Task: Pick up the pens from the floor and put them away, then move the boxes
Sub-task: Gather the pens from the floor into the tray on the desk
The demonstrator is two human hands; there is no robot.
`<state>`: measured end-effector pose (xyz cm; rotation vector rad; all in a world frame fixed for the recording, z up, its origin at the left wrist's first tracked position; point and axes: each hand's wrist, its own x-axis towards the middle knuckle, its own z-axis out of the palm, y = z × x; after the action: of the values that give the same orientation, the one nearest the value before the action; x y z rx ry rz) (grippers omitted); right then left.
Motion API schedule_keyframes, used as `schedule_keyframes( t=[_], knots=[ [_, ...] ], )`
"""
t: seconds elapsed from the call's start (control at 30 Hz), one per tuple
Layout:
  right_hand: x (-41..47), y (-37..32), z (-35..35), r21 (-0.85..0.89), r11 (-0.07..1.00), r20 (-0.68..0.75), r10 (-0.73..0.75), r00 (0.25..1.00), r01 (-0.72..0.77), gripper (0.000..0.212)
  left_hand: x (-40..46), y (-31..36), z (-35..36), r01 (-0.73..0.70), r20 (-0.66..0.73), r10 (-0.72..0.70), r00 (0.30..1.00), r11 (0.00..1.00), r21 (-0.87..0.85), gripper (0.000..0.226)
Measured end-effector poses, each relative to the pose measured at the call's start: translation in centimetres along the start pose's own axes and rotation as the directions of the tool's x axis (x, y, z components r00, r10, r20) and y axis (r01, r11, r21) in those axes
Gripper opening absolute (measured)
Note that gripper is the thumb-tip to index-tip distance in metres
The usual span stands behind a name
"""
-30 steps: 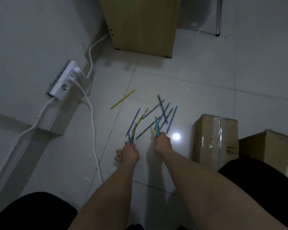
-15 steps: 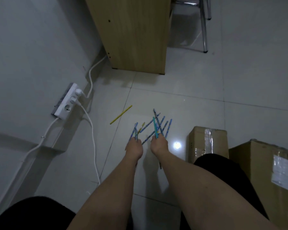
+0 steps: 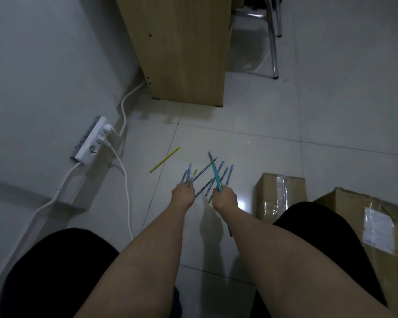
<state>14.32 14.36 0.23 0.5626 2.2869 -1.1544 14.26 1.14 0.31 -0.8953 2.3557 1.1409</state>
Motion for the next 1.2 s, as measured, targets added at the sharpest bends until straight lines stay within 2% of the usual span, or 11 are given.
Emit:
schedule_keyframes(
  t=[0.07, 0.17, 0.23, 0.33, 0.5, 0.73, 1.2],
  knots=[
    [-0.2, -0.6, -0.5, 0.049, 0.998, -0.014, -0.031, 0.999, 0.031, 0.037, -0.3, 1.3, -0.3, -0.016, 0.005, 0.016, 1.0, 1.0, -0.02, 0.033],
    [-0.6, -1.5, -1.0, 0.097, 0.991, -0.012, -0.091, 0.996, 0.092, 0.032, -0.3, 2.3, -0.8, -0.016, -0.017, 0.016, 1.0, 1.0, -0.021, 0.05],
    [-0.7, -1.8, -1.2, 0.084, 0.99, -0.005, -0.113, 0.994, 0.113, 0.031, 0.0, 2.4, -0.9, 0.018, -0.002, -0.018, 1.0, 1.0, 0.014, 0.046],
    [0.1, -1.5, -0.4, 0.084, 0.994, 0.016, -0.073, 0.997, 0.072, 0.035, 1.3, 1.5, -0.6, 0.055, 0.012, -0.056, 0.998, 0.995, 0.086, 0.031],
    [0.5, -0.2, 0.8, 0.072, 0.997, 0.03, -0.018, 0.999, 0.016, 0.03, 1.5, -0.3, -0.5, 0.045, -0.061, -0.044, 0.997, 0.999, 0.028, 0.039],
    [3.0, 0.2, 4.6, 0.013, 1.0, 0.03, 0.023, 0.999, -0.023, 0.03, 5.6, -4.0, -1.4, 0.069, -0.128, -0.055, 0.99, 0.992, 0.106, 0.023],
    [8.0, -3.6, 11.7, -0.068, 0.994, -0.01, 0.083, 0.997, -0.083, 0.025, 13.4, -7.3, 0.6, -0.014, -0.122, 0.039, 0.992, 0.981, 0.196, 0.015]
  ],
)
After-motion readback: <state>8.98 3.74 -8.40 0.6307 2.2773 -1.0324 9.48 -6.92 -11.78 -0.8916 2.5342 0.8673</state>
